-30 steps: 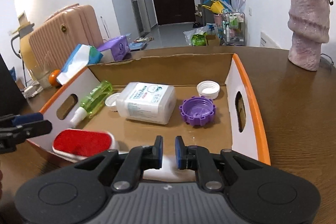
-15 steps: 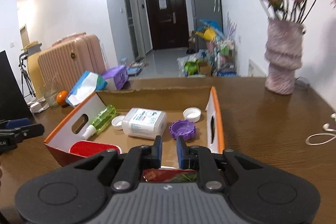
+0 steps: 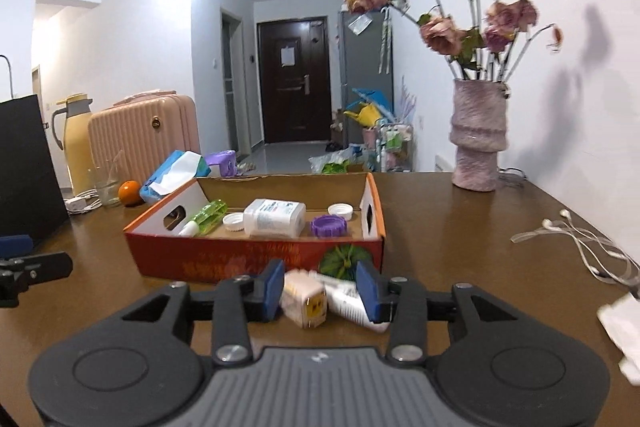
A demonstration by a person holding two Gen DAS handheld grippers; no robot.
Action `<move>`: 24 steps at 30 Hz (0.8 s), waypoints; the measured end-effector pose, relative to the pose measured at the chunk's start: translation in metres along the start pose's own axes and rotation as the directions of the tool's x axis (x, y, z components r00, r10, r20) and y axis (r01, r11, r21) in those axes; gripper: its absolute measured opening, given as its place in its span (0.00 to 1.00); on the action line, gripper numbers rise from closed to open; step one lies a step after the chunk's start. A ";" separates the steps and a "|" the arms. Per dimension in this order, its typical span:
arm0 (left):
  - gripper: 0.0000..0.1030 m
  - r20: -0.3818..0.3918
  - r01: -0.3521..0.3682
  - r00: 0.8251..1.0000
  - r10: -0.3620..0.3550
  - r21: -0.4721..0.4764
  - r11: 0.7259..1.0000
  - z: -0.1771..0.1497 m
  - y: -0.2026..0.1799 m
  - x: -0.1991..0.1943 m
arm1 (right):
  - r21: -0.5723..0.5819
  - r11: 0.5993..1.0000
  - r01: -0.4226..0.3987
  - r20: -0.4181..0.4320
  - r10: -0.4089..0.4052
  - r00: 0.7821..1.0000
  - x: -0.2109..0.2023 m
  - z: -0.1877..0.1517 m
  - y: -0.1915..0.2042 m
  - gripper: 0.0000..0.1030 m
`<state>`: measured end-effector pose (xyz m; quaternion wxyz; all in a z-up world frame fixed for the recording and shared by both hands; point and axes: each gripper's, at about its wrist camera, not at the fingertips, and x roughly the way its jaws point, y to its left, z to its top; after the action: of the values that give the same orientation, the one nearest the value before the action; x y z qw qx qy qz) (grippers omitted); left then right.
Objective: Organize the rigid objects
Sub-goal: 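Withdraw both tools from the box toward the remaining items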
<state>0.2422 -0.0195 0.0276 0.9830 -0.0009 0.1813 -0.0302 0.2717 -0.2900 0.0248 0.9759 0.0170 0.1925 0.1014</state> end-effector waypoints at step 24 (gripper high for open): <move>1.00 -0.032 0.017 0.999 -0.015 0.057 0.998 -0.064 -0.035 -0.085 | -0.039 0.999 0.026 0.072 -0.024 0.997 -0.106 -0.077 0.015 0.47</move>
<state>0.1383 -0.0489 -0.0018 0.9793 0.0261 0.1958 -0.0431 0.1441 -0.2978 -0.0058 0.9835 -0.0015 0.1556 0.0923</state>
